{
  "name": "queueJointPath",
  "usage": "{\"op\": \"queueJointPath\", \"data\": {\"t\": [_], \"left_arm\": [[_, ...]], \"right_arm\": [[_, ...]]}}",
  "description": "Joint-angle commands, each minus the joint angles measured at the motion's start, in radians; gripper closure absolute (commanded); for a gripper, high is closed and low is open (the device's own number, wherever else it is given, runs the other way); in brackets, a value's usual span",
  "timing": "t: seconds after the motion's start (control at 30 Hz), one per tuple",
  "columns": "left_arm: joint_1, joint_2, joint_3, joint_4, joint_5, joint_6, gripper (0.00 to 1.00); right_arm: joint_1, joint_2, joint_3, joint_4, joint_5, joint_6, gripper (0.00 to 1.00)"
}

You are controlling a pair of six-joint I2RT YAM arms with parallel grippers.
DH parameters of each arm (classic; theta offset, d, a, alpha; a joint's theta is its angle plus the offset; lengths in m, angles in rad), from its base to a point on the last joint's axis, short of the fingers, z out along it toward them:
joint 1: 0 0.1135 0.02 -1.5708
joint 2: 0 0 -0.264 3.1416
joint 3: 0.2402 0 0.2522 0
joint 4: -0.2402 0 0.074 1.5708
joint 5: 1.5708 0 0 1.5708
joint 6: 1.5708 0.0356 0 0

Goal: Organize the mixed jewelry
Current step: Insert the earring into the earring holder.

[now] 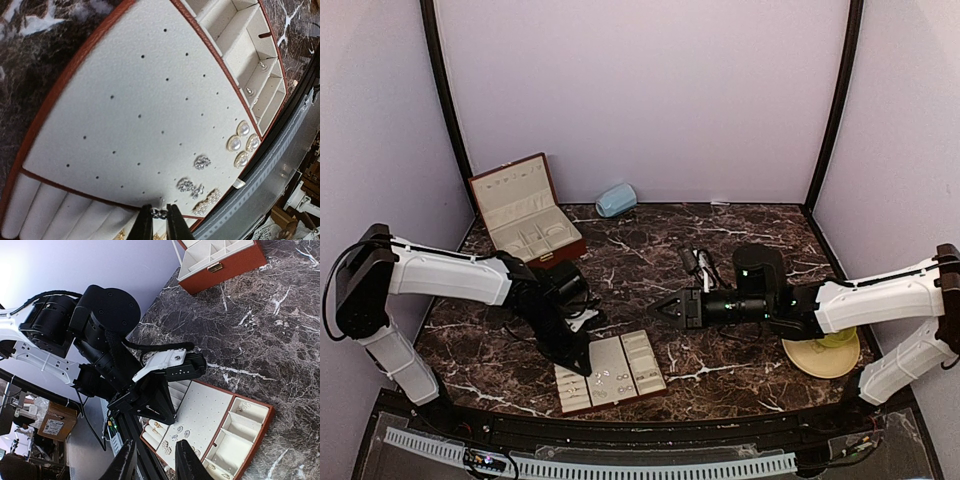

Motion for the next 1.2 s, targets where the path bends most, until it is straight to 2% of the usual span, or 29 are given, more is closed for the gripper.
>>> {"op": "queueJointPath", "data": {"t": [0.0,0.2,0.7,1.17], "left_arm": [[0.008,0.009,0.025,-0.045,-0.044,0.021,0.88],[0.008,0.006,0.041,-0.067,-0.060,0.034,0.88],[-0.009,0.027,0.060,-0.087,0.003,0.075,0.88],[-0.020,0.038,0.070,-0.083,-0.042,0.071,0.88]], "right_arm": [[-0.006,-0.023,-0.011,0.030,0.015,-0.013,0.72],[-0.006,-0.021,-0.013,0.033,0.017,-0.012,0.72],[-0.006,-0.004,-0.010,0.047,0.005,-0.011,0.72],[-0.006,-0.010,-0.011,0.042,0.008,-0.016,0.72]]}}
